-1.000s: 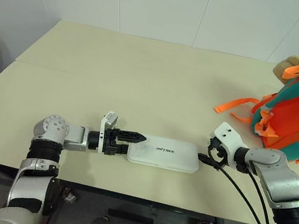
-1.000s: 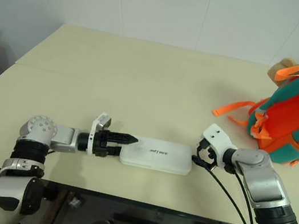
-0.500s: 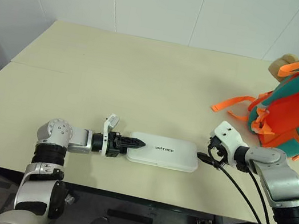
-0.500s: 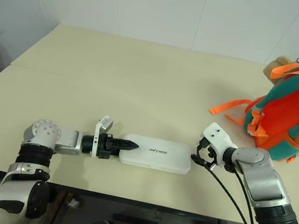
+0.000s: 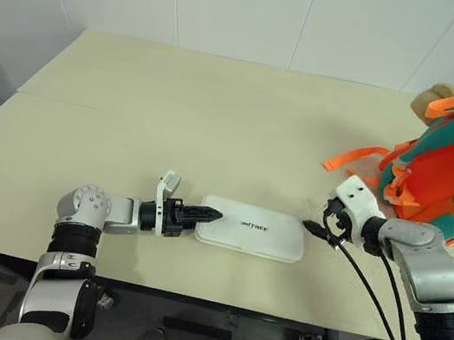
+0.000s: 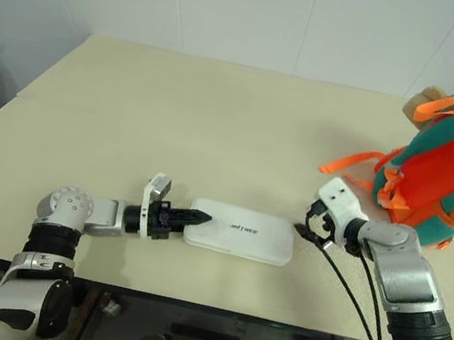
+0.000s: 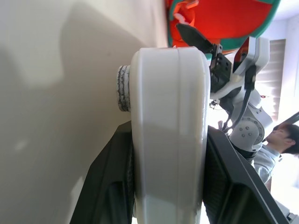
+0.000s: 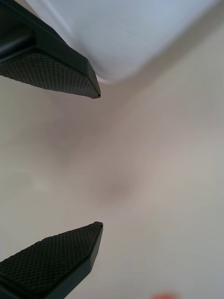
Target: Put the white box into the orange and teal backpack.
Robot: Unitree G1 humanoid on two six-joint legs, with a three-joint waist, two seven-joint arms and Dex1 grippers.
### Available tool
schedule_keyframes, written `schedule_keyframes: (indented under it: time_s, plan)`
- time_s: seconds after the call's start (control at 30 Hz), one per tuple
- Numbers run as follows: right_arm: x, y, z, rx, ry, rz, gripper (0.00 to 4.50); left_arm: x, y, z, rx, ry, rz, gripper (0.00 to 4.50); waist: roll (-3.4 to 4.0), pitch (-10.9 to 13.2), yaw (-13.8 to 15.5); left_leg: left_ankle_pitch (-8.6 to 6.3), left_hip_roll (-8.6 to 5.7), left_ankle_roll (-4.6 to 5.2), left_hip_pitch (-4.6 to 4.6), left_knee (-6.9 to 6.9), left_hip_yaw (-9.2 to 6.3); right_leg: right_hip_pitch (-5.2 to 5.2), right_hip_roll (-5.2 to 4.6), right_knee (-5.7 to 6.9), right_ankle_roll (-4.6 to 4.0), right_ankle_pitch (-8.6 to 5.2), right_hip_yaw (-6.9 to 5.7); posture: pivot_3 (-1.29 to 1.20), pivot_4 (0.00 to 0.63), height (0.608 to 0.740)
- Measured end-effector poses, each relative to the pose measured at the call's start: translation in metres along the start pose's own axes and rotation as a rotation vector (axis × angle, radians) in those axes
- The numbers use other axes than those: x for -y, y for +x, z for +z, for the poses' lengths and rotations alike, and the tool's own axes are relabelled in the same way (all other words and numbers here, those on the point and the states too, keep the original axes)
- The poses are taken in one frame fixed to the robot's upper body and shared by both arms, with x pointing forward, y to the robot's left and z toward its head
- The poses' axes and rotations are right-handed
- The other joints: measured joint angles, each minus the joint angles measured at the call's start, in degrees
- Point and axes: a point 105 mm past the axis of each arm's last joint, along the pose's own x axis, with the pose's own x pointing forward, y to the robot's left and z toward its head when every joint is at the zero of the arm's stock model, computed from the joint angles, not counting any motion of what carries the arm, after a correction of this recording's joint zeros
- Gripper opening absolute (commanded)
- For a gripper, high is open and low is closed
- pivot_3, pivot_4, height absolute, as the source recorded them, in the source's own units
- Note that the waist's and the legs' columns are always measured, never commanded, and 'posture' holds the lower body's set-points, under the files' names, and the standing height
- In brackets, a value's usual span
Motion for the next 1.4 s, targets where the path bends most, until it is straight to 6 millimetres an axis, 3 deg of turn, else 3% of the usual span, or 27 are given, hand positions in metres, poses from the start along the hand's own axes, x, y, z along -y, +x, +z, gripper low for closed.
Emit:
schedule_keyframes:
  time_s: [0.17,0.37,0.53,0.7,1.03,1.13,1.4]
  plan:
    - [0.031,-0.010,0.011,0.111,0.144,-0.239,4.50,0.006,-0.006,0.008,0.040,0.008,-0.032,1.41,0.01,0.00,0.06,0.07,0.00,-0.02,-0.59,-0.10,0.00,-0.84,0.00,0.43,0.66,0.35,0.07,0.00,0.150,0.740]
    - [0.076,-0.042,0.012,0.214,0.269,-0.599,4.50,0.013,-0.009,0.019,0.099,-0.001,-0.079,1.40,0.01,0.00,0.08,0.16,0.01,-0.18,-0.73,-0.47,0.04,-1.25,0.00,0.56,0.60,0.28,0.10,0.00,0.150,0.740]
    - [0.097,-0.055,0.021,0.279,0.323,-0.744,4.50,0.024,-0.003,0.025,0.104,0.018,-0.126,1.40,0.01,0.00,-0.16,0.14,0.01,-0.13,-0.72,-0.47,0.16,-1.25,0.00,0.53,0.62,0.29,0.20,0.00,0.150,0.740]
    - [0.129,-0.055,0.028,0.349,0.441,-0.835,4.50,0.027,0.006,0.023,0.089,0.021,-0.142,1.40,0.01,0.00,-0.38,0.12,0.02,-0.04,-0.69,-0.49,0.22,-1.25,0.00,0.53,0.64,0.30,0.25,0.00,0.150,0.740]
    - [0.157,-0.018,0.046,0.420,0.524,-0.792,4.50,0.022,-0.002,0.024,0.129,0.023,-0.126,1.40,0.01,0.01,-1.73,0.21,0.02,-0.19,-0.64,-0.57,0.51,-1.31,0.01,0.50,0.72,0.29,0.57,0.00,0.150,0.740]
    - [0.161,-0.010,0.051,0.415,0.515,-0.798,3.89,0.021,-0.006,0.025,0.148,0.032,-0.113,1.40,0.01,0.01,-1.82,0.21,0.02,-0.18,-0.63,-0.56,0.63,-1.33,0.01,0.46,0.75,0.30,0.69,0.00,0.150,0.740]
    - [0.162,-0.001,0.057,0.408,0.501,-0.793,1.28,0.017,-0.014,0.030,0.209,0.048,-0.077,1.40,0.01,0.01,-1.87,0.20,0.02,-0.16,-0.63,-0.57,0.78,-1.34,0.01,0.34,0.79,0.31,0.79,0.00,0.150,0.740]
